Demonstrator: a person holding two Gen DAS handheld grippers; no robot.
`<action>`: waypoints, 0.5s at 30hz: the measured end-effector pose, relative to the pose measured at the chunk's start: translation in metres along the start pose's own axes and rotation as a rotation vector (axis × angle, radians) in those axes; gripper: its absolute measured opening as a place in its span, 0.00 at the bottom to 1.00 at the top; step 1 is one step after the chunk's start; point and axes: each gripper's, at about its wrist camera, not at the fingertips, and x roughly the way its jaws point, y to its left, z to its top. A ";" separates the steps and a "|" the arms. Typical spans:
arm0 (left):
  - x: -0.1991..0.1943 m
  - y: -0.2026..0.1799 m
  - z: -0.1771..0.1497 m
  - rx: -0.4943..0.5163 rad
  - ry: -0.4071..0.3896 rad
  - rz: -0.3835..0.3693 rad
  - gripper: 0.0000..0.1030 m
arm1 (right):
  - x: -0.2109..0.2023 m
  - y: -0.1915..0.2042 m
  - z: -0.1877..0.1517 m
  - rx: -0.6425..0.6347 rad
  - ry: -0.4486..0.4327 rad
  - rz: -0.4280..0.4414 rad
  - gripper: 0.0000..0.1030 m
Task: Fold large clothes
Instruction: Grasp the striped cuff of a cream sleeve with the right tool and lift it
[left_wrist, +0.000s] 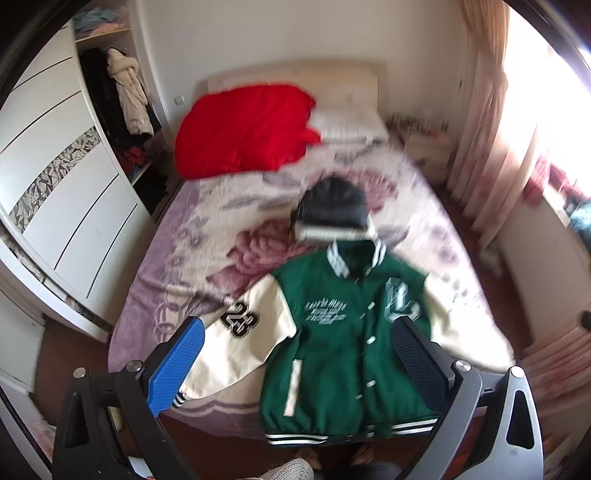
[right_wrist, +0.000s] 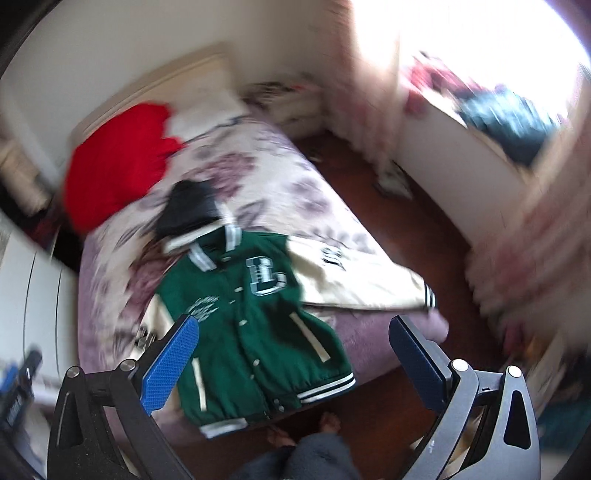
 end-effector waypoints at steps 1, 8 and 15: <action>0.015 -0.006 -0.005 0.011 0.014 0.005 1.00 | 0.023 -0.025 -0.005 0.061 0.023 -0.018 0.82; 0.160 -0.074 -0.047 0.086 0.202 0.057 1.00 | 0.201 -0.199 -0.042 0.545 0.217 -0.017 0.57; 0.283 -0.125 -0.088 0.082 0.341 0.083 1.00 | 0.421 -0.340 -0.090 0.911 0.252 0.107 0.65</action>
